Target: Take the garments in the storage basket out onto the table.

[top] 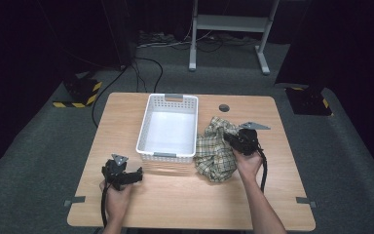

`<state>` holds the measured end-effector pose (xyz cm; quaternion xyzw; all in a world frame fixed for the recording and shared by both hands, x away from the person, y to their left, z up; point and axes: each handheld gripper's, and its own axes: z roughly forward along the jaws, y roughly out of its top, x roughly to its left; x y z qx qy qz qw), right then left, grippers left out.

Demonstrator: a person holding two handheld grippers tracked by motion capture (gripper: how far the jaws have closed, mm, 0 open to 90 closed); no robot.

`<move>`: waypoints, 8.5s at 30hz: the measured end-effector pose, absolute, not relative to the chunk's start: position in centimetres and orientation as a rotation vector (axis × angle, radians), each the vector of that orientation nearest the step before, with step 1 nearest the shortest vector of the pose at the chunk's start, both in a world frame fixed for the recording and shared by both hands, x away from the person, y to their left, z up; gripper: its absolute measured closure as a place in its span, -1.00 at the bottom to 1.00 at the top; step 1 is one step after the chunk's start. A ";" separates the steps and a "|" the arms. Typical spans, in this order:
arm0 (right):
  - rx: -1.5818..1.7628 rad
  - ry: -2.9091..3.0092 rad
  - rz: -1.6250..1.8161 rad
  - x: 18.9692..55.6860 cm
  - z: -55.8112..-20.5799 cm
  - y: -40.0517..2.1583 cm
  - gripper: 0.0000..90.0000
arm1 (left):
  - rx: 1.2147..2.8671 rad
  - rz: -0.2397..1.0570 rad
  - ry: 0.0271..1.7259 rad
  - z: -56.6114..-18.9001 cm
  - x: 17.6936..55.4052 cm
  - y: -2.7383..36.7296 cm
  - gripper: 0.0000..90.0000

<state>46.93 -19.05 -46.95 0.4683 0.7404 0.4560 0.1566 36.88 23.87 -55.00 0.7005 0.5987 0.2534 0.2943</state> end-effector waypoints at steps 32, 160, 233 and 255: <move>1.354 2.098 1.337 46.9 -47.3 -19.3 -0.45 | 1.865 0.675 1.594 -55.0 36.9 23.9 -0.92; 1.344 1.829 1.534 41.1 -43.8 -30.8 -0.55 | 1.865 0.675 1.594 -55.0 36.9 23.9 -0.92; 1.457 1.975 1.152 40.8 -52.9 -30.2 -0.54 | 1.862 0.675 1.598 -55.0 36.8 23.8 -0.92; 1.444 2.065 1.054 41.3 -54.5 -28.5 -0.59 | 1.863 0.672 1.596 -55.0 36.9 23.9 -0.92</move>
